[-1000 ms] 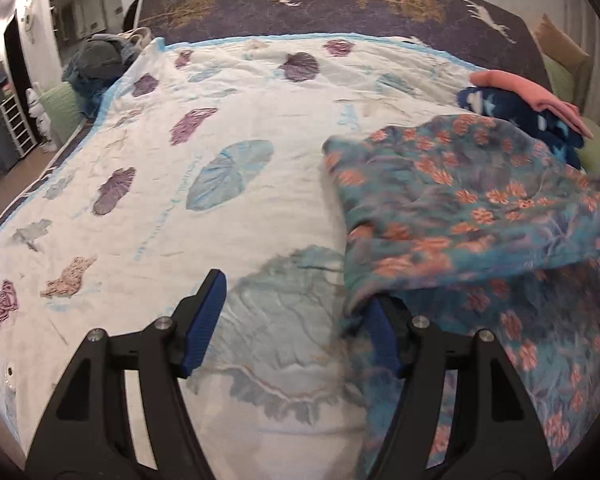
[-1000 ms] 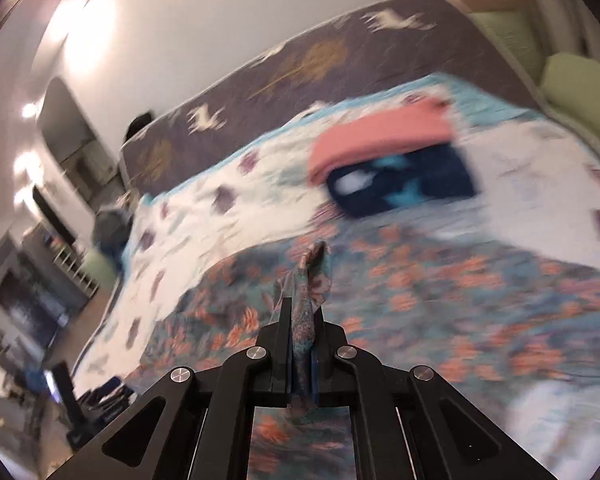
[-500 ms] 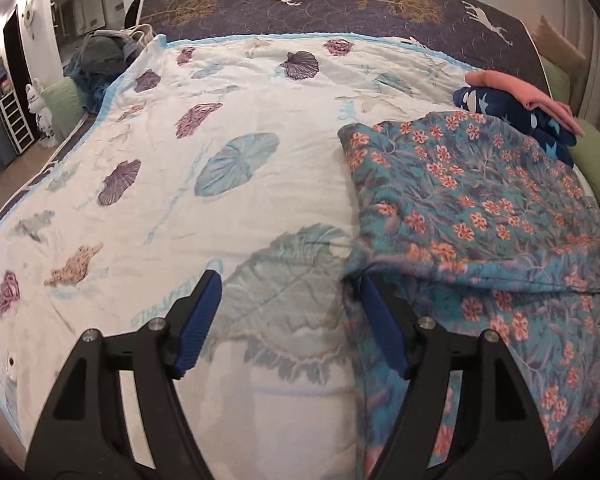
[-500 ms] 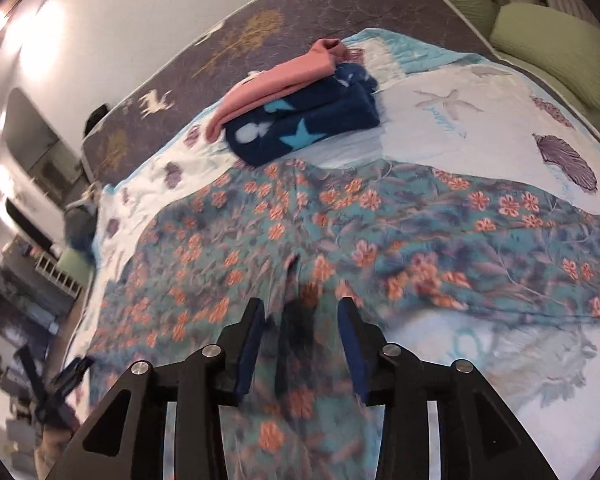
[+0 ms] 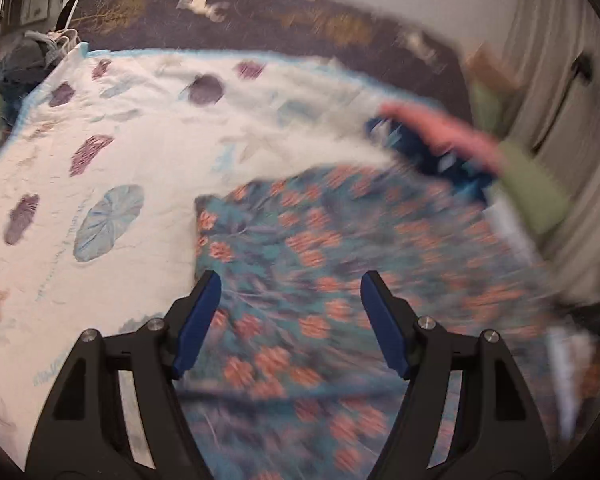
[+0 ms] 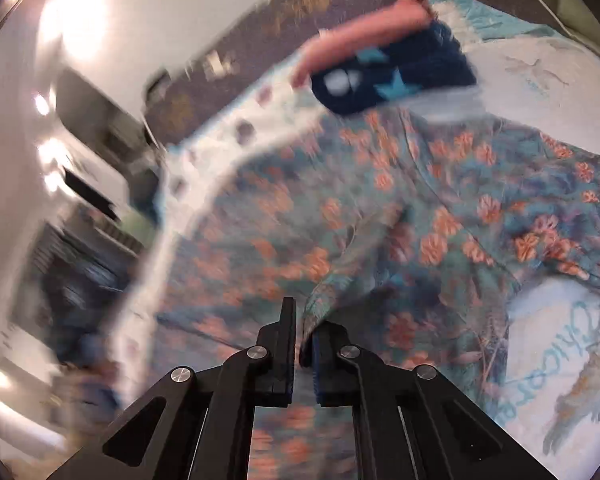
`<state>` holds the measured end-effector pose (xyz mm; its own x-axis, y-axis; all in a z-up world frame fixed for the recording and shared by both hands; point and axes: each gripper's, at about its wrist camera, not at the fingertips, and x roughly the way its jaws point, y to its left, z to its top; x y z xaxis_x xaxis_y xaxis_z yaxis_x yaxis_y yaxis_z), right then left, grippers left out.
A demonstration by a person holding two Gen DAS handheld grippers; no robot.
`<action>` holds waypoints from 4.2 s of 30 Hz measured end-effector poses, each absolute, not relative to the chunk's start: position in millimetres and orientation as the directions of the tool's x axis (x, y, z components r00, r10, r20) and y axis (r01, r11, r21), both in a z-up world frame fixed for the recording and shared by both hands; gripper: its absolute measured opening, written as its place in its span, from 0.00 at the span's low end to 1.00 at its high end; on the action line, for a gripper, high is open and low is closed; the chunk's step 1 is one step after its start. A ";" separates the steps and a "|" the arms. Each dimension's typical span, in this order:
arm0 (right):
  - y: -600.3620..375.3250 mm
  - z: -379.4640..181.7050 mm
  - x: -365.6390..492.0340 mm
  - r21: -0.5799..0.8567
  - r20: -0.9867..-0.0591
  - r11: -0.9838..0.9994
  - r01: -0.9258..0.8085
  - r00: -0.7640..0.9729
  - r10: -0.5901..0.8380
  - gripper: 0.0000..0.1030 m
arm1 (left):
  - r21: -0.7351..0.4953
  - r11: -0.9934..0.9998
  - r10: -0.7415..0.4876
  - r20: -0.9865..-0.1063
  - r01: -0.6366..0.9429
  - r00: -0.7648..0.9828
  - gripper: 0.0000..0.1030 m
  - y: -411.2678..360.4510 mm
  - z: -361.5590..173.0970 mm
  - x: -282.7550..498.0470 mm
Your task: Fold small clothes
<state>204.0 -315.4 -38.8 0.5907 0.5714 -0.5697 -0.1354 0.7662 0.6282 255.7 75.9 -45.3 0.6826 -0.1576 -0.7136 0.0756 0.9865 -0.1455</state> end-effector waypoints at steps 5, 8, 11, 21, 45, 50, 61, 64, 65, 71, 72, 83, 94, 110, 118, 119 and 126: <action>-360.8 -23.3 181.9 0.523 -0.667 0.851 0.047 0.644 0.375 0.07 | -0.094 0.995 -0.056 -0.791 -0.029 0.609 0.71 84.6 -89.9 273.2; -363.3 -36.2 173.7 0.522 -0.689 0.853 0.024 0.601 0.405 0.09 | -0.119 0.991 -0.057 -0.780 -0.058 0.623 0.71 93.0 -84.8 268.5; -339.2 -48.9 174.1 0.569 -0.669 0.820 -0.060 0.547 0.504 0.19 | -0.113 0.992 -0.052 -0.783 -0.059 0.619 0.71 93.1 -87.2 268.0; -305.5 -68.7 194.7 0.488 -0.747 0.873 0.013 0.523 0.410 0.05 | -0.094 0.993 -0.025 -0.780 -0.077 0.625 0.71 92.6 -89.4 268.0; -316.8 -74.5 219.4 0.460 -0.724 0.888 0.008 0.583 0.369 0.14 | -0.127 0.988 -0.044 -0.771 -0.085 0.636 0.30 95.3 -82.9 307.8; -402.6 -54.6 178.4 0.422 -0.708 0.877 0.230 0.688 0.160 0.23 | -0.130 0.991 -0.073 -0.726 -0.032 0.684 0.31 73.4 -59.1 282.1; -574.3 -130.4 70.5 0.618 -0.757 0.373 0.692 0.653 0.041 0.41 | -0.096 0.953 -0.273 -0.677 0.286 0.683 0.48 -49.8 -31.3 245.4; -588.5 -149.9 74.1 0.650 -0.741 0.289 0.703 0.670 0.036 0.42 | -0.066 0.943 -0.279 -0.691 0.326 0.666 0.48 -72.5 -37.4 239.6; -596.0 -154.3 74.3 0.663 -0.730 0.268 0.699 0.682 0.028 0.42 | -0.055 0.941 -0.276 -0.698 0.334 0.661 0.48 -78.4 -39.9 238.5; -630.7 -167.3 87.4 0.680 -0.719 0.128 0.721 0.691 -0.075 0.43 | -0.047 0.941 -0.266 -0.719 0.336 0.642 0.49 -85.5 -49.1 236.8; -632.8 -166.0 90.8 0.670 -0.728 0.121 0.733 0.680 -0.088 0.40 | -0.051 0.942 -0.265 -0.720 0.332 0.642 0.49 -85.0 -50.0 237.4; -477.7 -18.0 169.7 0.693 -0.455 0.665 0.277 0.884 0.106 0.06 | -0.145 0.957 -0.276 -0.723 0.251 0.634 0.49 -52.3 -53.3 240.4; -193.0 -43.1 186.5 0.346 -0.678 0.863 -0.368 0.538 0.501 0.38 | -0.241 0.953 -0.301 -0.711 0.182 0.635 0.60 10.6 -55.7 215.6; -321.7 -35.1 150.7 0.385 -0.647 0.921 -0.057 0.695 0.313 0.46 | -0.354 0.850 -0.501 -0.772 0.389 0.392 0.10 -95.9 -84.4 254.9; -351.6 -32.6 145.0 0.384 -0.628 0.923 0.013 0.737 0.250 0.47 | -0.340 0.814 -0.572 -0.608 0.471 0.551 0.08 -82.5 4.6 236.8; -353.2 -31.9 145.7 0.377 -0.627 0.926 0.021 0.741 0.239 0.47 | -0.320 0.820 -0.564 -0.586 0.474 0.581 0.08 -75.8 19.9 235.3; -347.6 -35.9 148.2 0.339 -0.650 0.941 0.020 0.728 0.219 0.53 | -0.191 0.906 -0.417 -0.562 0.379 0.714 0.08 -7.1 58.6 239.3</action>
